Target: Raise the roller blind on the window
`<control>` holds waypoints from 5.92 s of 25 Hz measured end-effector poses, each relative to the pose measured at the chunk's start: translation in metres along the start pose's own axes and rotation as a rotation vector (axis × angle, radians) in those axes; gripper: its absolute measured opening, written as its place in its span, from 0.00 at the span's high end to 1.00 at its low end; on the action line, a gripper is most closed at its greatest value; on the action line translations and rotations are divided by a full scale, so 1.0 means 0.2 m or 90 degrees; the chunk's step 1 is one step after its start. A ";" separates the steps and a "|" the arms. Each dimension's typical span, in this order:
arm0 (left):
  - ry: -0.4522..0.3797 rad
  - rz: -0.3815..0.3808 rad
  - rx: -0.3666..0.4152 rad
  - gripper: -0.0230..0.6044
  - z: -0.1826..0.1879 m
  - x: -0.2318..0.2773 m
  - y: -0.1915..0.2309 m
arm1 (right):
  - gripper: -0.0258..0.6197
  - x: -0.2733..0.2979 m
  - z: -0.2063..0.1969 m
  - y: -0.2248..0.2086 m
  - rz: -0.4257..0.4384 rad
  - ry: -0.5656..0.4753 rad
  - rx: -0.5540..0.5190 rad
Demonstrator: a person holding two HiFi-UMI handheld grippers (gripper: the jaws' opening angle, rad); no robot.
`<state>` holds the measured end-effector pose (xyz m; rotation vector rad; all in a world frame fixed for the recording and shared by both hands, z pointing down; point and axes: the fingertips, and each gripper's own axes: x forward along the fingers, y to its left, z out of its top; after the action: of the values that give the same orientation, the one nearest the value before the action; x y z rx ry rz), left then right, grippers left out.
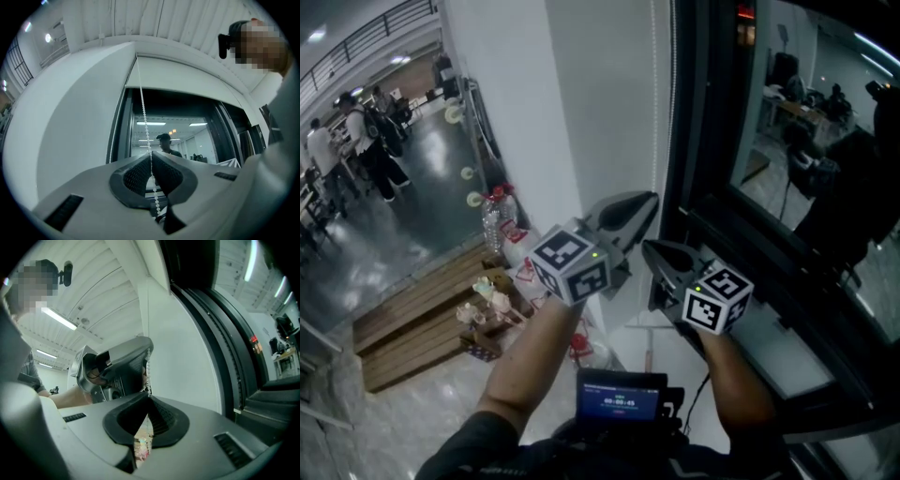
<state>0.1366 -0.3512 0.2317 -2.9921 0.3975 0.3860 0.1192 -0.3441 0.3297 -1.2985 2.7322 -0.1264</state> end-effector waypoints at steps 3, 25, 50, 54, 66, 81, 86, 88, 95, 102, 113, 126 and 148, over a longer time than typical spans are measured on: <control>0.004 0.005 -0.017 0.96 -0.07 -0.02 0.00 | 0.95 -0.01 -0.07 -0.03 -0.007 0.012 0.019; 0.005 -0.003 0.003 0.96 -0.13 -0.04 -0.04 | 0.91 -0.04 -0.18 -0.03 -0.028 0.085 -0.013; 0.015 -0.031 0.020 0.96 -0.19 -0.13 -0.16 | 0.81 -0.05 0.74 0.15 0.018 -0.153 -0.099; 0.031 -0.043 0.031 0.96 -0.20 -0.12 -0.19 | 0.81 -0.02 0.75 0.15 0.019 -0.156 -0.102; 0.068 -0.033 0.003 0.97 -0.37 -0.16 -0.20 | 0.95 0.02 0.58 0.11 0.011 -0.128 -0.051; 0.091 -0.075 -0.137 0.96 -0.51 -0.25 -0.18 | 0.95 0.02 0.40 0.03 -0.005 -0.109 -0.026; 0.032 -0.004 -0.131 0.84 -0.28 -0.34 0.00 | 0.94 0.01 0.38 0.04 -0.006 -0.110 -0.024; -0.004 0.003 -0.117 0.84 -0.12 -0.33 0.03 | 0.94 0.01 0.38 0.05 -0.003 -0.109 -0.026; -0.038 -0.038 -0.044 0.84 0.26 -0.15 0.01 | 0.94 0.05 0.38 0.05 0.006 -0.097 -0.021; -0.003 -0.022 0.004 0.95 0.33 0.02 0.00 | 0.94 0.05 0.37 0.05 0.005 -0.093 -0.027; -0.022 -0.021 0.010 0.98 0.27 0.01 0.01 | 0.94 0.02 0.38 0.05 0.000 -0.097 -0.026; -0.021 -0.052 0.009 0.94 0.28 0.05 -0.02 | 0.94 0.03 0.36 0.07 0.008 -0.093 -0.028; 0.035 -0.030 -0.032 0.95 -0.12 -0.06 -0.01 | 0.94 0.03 -0.03 0.00 -0.015 -0.005 0.027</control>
<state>0.1318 -0.3493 0.2579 -3.0603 0.3249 0.3148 0.1151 -0.3493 0.3360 -1.3175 2.6941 -0.1796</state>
